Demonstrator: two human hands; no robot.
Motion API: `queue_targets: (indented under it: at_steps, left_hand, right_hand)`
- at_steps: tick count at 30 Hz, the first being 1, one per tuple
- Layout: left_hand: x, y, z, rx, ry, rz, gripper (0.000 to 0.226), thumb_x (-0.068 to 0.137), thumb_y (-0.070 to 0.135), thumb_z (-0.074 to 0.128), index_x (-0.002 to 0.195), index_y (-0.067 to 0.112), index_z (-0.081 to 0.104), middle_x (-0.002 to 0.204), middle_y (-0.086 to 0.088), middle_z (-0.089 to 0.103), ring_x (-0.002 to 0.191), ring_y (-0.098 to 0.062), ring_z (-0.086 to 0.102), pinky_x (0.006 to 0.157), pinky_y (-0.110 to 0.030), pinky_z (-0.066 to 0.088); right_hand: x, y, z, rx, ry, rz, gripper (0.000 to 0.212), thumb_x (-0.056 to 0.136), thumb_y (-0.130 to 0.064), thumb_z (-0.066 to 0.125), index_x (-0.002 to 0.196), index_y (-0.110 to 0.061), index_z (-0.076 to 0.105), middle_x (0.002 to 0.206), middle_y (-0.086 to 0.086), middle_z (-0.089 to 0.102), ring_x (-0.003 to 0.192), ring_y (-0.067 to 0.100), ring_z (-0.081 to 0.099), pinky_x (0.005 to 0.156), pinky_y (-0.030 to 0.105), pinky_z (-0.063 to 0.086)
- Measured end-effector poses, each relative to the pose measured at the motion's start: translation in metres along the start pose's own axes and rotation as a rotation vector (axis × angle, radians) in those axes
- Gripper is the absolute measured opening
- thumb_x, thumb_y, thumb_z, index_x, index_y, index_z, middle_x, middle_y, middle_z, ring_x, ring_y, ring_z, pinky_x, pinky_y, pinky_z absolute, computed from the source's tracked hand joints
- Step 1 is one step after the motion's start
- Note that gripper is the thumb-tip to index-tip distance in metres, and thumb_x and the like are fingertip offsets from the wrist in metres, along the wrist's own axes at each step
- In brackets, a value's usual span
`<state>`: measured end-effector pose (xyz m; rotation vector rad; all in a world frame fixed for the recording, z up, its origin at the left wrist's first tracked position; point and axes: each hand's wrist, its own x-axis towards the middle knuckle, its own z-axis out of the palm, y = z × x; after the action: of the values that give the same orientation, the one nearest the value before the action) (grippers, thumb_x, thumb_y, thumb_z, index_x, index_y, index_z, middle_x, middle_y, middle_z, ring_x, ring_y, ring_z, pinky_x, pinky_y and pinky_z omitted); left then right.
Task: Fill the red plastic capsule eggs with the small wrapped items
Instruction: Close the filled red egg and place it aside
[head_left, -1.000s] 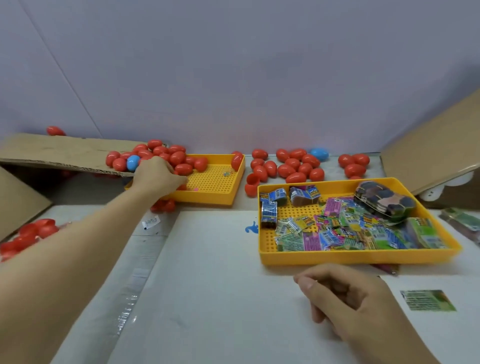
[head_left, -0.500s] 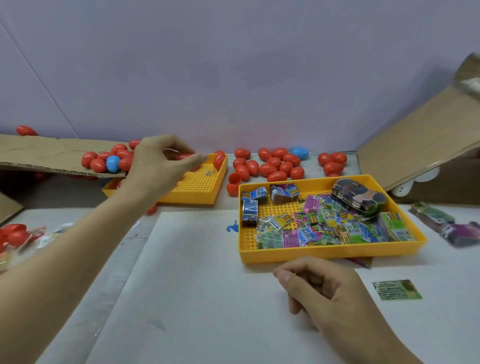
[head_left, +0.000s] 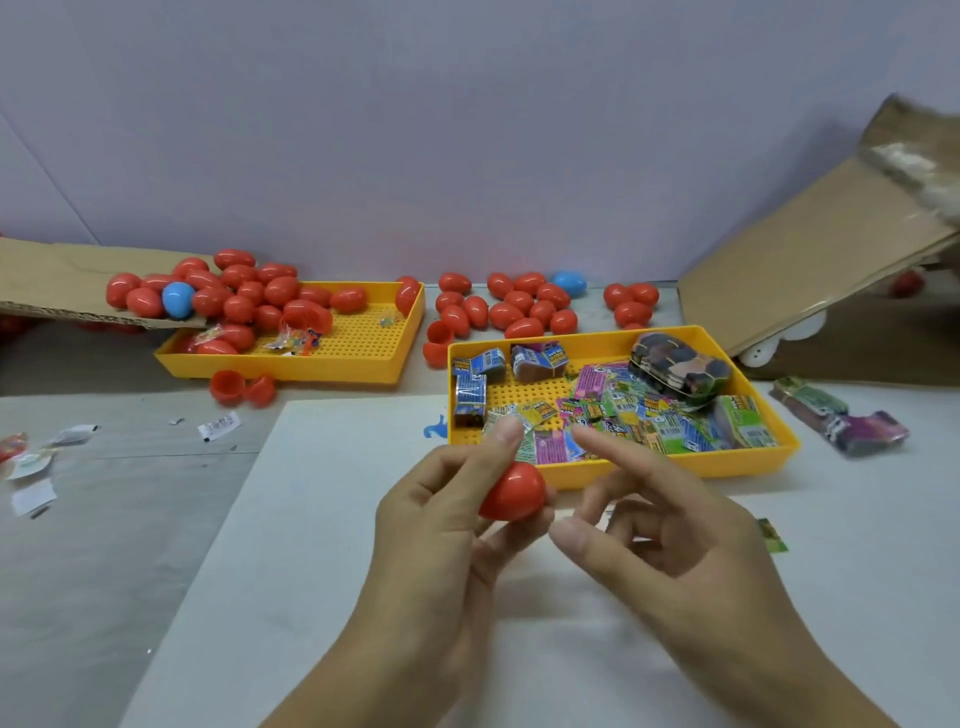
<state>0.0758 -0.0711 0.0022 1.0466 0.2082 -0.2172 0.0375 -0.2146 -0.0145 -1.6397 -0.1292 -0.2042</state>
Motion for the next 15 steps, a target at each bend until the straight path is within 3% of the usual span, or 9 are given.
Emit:
queue_targets:
  at_steps: [4, 6, 10, 13, 15]
  left_hand:
    - [-0.014, -0.011, 0.005, 0.084, 0.037, 0.009, 0.040, 0.056, 0.037, 0.084, 0.064, 0.003, 0.065, 0.063, -0.010, 0.057, 0.055, -0.020, 0.060, 0.049, -0.027, 0.054]
    - [-0.016, -0.014, 0.004, 0.067, 0.020, -0.035, 0.053, 0.061, 0.040, 0.082, 0.075, -0.008, 0.065, 0.068, -0.014, 0.060, 0.058, -0.021, 0.063, 0.052, -0.030, 0.056]
    - [-0.017, -0.015, -0.005, -0.062, -0.078, -0.141, 0.043, 0.072, 0.043, 0.069, 0.071, 0.000, 0.076, 0.084, -0.022, 0.072, 0.073, -0.029, 0.074, 0.056, -0.034, 0.060]
    - [-0.018, -0.017, -0.009, -0.038, -0.170, -0.122, 0.028, 0.070, 0.021, 0.081, 0.087, -0.001, 0.077, 0.098, -0.028, 0.071, 0.079, -0.030, 0.073, 0.062, -0.034, 0.061]
    - [-0.019, -0.021, -0.011, 0.032, -0.192, -0.047, 0.025, 0.075, 0.019, 0.076, 0.092, 0.001, 0.078, 0.095, -0.029, 0.072, 0.076, -0.027, 0.072, 0.065, -0.032, 0.061]
  right_hand:
    - [-0.005, -0.008, -0.016, -0.252, -0.102, -0.170, 0.052, 0.074, -0.046, 0.075, 0.124, -0.051, 0.062, 0.090, -0.006, 0.064, 0.054, 0.010, 0.050, 0.045, 0.026, 0.042]
    - [-0.005, -0.008, -0.015, -0.269, -0.132, -0.179, 0.046, 0.077, -0.045, 0.073, 0.121, -0.047, 0.065, 0.088, -0.007, 0.065, 0.057, 0.010, 0.052, 0.045, 0.028, 0.043]
    - [-0.003, -0.005, -0.013, -0.226, -0.127, -0.102, 0.032, 0.075, -0.049, 0.071, 0.105, -0.040, 0.075, 0.085, -0.006, 0.066, 0.066, 0.013, 0.059, 0.053, 0.037, 0.049]
    - [0.001, -0.004, -0.017, -0.079, -0.104, -0.005, 0.023, 0.078, -0.042, 0.075, 0.100, -0.036, 0.078, 0.079, -0.005, 0.068, 0.060, 0.006, 0.057, 0.052, 0.019, 0.046]
    - [0.002, -0.004, -0.018, 0.026, -0.107, 0.053, 0.023, 0.076, -0.037, 0.079, 0.097, -0.029, 0.079, 0.073, -0.003, 0.069, 0.054, 0.004, 0.055, 0.049, 0.013, 0.042]
